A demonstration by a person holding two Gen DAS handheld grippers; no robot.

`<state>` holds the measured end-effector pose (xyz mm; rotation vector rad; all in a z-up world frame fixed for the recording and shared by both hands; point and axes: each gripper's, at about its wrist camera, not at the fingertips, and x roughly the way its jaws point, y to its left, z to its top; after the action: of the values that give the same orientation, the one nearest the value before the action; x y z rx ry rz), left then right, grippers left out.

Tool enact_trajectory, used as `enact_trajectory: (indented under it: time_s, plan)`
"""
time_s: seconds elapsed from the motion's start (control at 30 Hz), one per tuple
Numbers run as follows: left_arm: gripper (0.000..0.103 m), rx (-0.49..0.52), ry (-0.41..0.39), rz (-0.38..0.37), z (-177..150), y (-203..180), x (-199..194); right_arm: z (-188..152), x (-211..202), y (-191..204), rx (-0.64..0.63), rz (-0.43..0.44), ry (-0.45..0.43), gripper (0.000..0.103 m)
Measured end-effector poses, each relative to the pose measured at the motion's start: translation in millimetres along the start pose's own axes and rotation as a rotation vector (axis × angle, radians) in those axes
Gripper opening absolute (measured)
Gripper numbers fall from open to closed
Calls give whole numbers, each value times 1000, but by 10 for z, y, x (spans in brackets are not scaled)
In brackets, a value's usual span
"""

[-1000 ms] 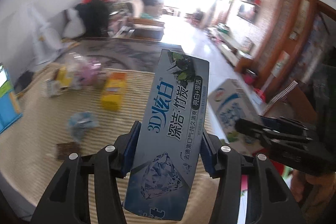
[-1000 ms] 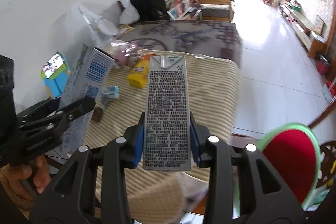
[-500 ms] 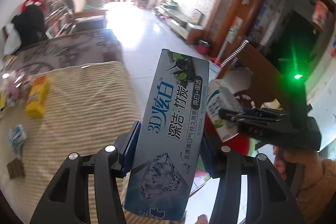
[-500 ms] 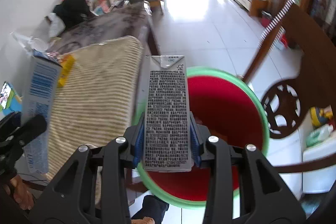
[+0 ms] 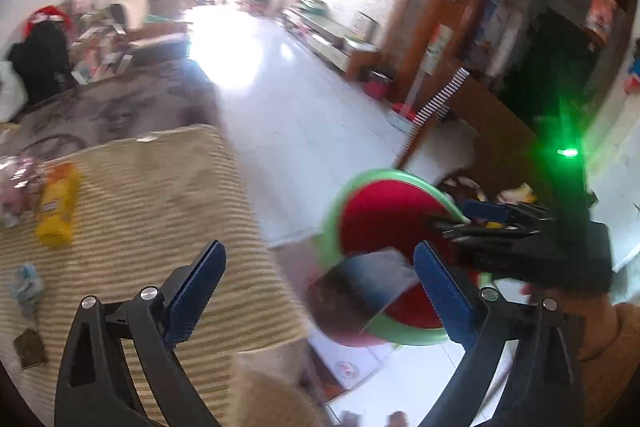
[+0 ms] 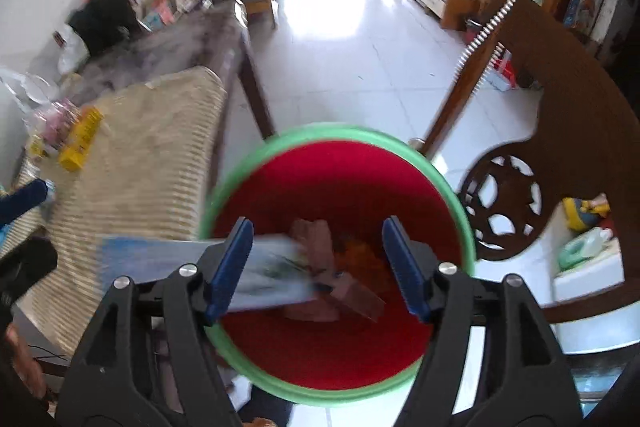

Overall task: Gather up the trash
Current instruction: 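Release the toothpaste box into the red bin with the left gripper, then grasp the crumpled blue wrapper with the right gripper while the left gripper grasps the plastic bottle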

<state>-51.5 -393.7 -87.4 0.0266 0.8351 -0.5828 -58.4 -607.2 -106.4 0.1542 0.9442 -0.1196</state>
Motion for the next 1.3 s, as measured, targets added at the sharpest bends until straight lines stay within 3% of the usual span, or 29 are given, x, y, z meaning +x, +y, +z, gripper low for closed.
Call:
enact_trajectory:
  time_s: [0.13,0.3,0.53,0.87,1.1,1.3]
  plan:
    - [91,-100,-46,142,-27,546,-242,202,-63,473,-96,110,-49,66]
    - [91,-245,-90,312,-142,1238,-604,333,69,1175,-198,239,-38,68]
    - [91,-379,-108,474,-462,2078,-1128,314,214,2254,-346,367,-6,69]
    - [91,-362,-127,528,-618,3043,-1589,142,472,3545,-437,381,60,73]
    - [91,-346,-99,499,-680,3591,-1642,-32,894,4216,-396,366,172,77]
    - [91,-356,-89,471,-725,3957,-1684,-92,1301,4530,-308,357,265,83]
